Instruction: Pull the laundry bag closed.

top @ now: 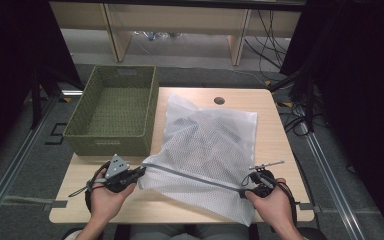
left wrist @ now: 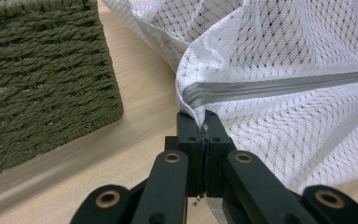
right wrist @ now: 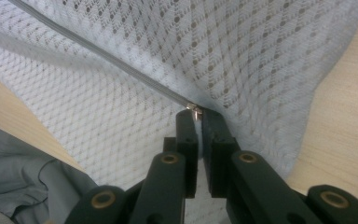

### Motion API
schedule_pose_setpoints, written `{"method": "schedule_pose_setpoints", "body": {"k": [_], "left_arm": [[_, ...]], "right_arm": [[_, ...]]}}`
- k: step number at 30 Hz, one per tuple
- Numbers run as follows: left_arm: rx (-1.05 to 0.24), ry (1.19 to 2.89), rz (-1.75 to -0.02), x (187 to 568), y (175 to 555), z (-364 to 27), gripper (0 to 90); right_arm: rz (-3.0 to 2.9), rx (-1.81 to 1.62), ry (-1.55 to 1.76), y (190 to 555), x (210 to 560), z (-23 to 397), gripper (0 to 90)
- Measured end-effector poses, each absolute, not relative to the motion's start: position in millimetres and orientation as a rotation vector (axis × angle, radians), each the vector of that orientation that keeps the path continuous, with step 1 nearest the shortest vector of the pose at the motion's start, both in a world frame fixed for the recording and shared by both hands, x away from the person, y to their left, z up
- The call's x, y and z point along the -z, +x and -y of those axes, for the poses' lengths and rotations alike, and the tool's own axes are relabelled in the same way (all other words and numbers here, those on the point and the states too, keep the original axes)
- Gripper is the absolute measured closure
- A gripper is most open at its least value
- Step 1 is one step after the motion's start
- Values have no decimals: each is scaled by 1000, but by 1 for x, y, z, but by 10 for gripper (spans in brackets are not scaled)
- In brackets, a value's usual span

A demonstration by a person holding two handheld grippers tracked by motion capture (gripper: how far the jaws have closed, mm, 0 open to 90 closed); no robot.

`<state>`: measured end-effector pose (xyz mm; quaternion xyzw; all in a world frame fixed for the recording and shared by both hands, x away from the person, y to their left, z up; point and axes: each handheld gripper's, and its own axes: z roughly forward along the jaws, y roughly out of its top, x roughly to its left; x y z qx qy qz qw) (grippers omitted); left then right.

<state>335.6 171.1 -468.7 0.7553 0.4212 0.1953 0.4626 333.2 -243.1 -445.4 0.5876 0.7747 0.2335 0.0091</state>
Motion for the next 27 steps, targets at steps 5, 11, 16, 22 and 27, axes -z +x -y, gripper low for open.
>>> {"method": "schedule_pose_setpoints", "body": {"k": [5, 11, 16, 22, 27], "left_arm": [[-478, 1846, -1037, 469, 336, -170, 885], [-479, 1854, -1036, 469, 336, -171, 885], [-480, 1857, -1033, 469, 336, -171, 885], [-477, 1847, -1036, 469, 336, -171, 885], [-479, 1854, -1036, 468, 336, -172, 886]], "right_arm": [[-2416, -730, 1833, 332, 445, 246, 870], [-2409, -730, 1838, 332, 445, 248, 870], [-2403, -731, 1852, 332, 445, 249, 870], [-2378, -703, 1953, 330, 442, 248, 870], [-2366, -715, 1931, 329, 442, 254, 870]]}}
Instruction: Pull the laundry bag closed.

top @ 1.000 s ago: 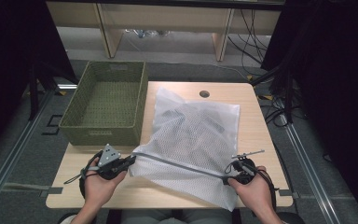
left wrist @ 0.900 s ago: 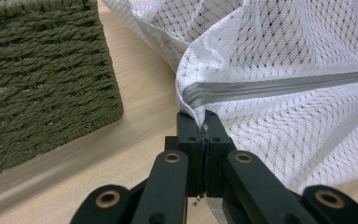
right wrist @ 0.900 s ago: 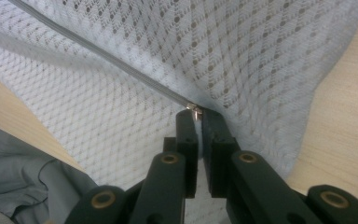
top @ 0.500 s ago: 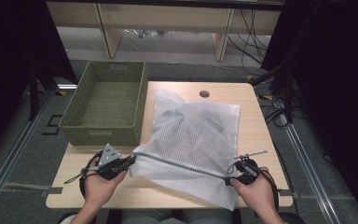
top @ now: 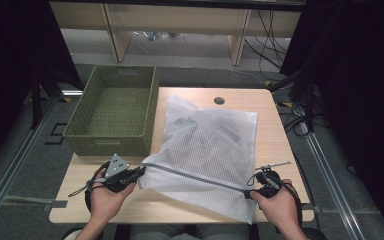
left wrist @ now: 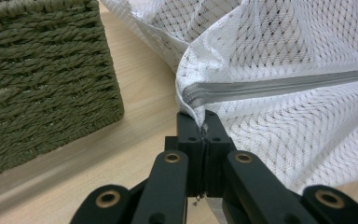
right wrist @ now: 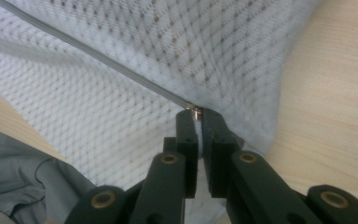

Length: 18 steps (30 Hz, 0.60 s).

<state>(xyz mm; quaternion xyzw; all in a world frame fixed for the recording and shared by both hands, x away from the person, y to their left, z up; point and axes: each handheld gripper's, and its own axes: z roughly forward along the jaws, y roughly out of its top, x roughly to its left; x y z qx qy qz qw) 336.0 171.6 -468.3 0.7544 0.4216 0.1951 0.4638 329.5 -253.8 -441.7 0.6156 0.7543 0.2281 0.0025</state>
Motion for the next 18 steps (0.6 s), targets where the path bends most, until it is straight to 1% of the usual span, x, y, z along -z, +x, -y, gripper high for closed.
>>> {"method": "schedule_pose_setpoints", "body": {"k": [2, 10, 11, 18], "left_arm": [[-476, 1845, -1040, 468, 336, -171, 885], [-478, 1845, -1038, 468, 336, -171, 885], [-474, 1844, -1038, 468, 336, -171, 885], [-475, 1842, -1039, 468, 336, -171, 886]], "right_arm": [[-2392, -718, 1877, 331, 444, 258, 870], [-2394, -721, 1862, 331, 445, 261, 871], [-2379, -700, 1932, 329, 442, 259, 870], [-2377, -707, 1951, 329, 440, 262, 870]]}}
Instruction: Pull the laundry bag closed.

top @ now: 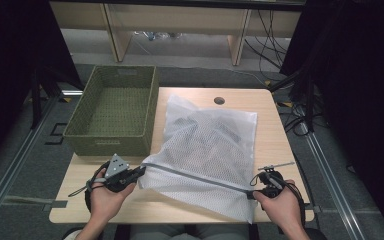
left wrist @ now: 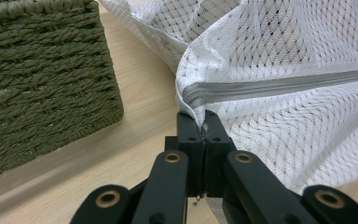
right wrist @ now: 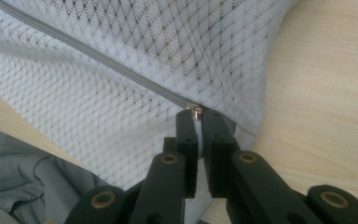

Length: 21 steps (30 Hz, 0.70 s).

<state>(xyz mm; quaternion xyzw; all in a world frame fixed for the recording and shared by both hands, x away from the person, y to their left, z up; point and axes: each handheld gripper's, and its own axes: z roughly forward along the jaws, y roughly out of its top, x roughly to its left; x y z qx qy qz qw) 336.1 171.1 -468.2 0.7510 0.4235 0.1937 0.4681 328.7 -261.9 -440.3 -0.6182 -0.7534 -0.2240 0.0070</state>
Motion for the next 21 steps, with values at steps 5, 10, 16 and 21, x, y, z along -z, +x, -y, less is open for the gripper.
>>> {"method": "schedule_pose_setpoints", "body": {"k": [5, 10, 16, 21], "left_arm": [[-472, 1842, -1041, 468, 336, -172, 886], [-475, 1848, -1036, 468, 336, -171, 885], [-476, 1848, -1036, 468, 336, -172, 885], [-470, 1845, -1040, 468, 336, -172, 885]], "right_arm": [[2394, 715, -1932, 329, 442, 265, 870], [2397, 720, -1927, 328, 443, 268, 870], [2401, 714, -1925, 328, 444, 271, 871], [2376, 712, -1941, 327, 442, 274, 870]]}}
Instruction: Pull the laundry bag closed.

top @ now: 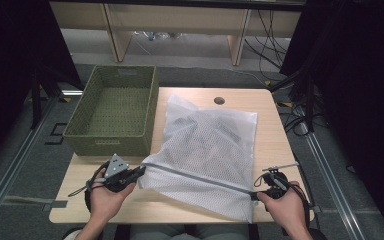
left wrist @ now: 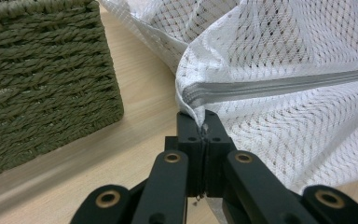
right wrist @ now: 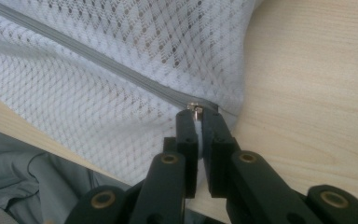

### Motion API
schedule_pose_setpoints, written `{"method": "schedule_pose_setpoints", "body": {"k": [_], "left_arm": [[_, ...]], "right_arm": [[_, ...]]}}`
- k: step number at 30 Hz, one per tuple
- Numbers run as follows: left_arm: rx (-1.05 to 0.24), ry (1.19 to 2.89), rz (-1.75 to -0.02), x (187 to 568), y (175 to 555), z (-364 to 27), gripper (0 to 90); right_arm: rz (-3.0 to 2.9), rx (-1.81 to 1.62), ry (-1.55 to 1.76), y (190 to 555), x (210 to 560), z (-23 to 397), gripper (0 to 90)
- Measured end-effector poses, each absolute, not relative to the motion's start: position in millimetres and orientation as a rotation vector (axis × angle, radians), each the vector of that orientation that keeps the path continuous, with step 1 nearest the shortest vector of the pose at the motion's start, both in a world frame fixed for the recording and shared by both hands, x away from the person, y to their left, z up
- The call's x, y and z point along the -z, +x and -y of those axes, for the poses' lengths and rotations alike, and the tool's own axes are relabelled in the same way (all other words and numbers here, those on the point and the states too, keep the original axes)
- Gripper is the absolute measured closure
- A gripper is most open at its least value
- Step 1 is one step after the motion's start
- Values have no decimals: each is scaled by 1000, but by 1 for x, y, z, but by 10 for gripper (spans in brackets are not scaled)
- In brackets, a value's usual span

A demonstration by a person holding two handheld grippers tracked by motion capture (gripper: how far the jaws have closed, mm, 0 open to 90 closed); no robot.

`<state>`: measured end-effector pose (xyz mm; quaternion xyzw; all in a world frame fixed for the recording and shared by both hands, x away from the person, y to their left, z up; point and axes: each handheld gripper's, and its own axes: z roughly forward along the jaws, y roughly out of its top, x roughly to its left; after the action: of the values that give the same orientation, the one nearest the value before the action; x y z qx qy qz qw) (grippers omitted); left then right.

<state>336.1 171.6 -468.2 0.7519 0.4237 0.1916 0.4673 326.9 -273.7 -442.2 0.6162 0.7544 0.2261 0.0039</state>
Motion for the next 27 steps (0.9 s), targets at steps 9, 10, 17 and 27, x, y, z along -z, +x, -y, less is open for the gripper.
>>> {"method": "schedule_pose_setpoints", "body": {"k": [9, 10, 17, 27], "left_arm": [[-464, 1842, -1034, 468, 337, -171, 885], [-466, 1842, -1037, 468, 336, -171, 885], [-458, 1842, -1047, 469, 337, -172, 885], [-445, 1856, -1040, 471, 337, -171, 885]], "right_arm": [[-2392, -685, 1910, 327, 445, 277, 870], [-2392, -665, 1932, 327, 444, 277, 871], [-2391, -589, 1982, 328, 447, 277, 871], [-2419, -558, 1922, 331, 451, 280, 871]]}}
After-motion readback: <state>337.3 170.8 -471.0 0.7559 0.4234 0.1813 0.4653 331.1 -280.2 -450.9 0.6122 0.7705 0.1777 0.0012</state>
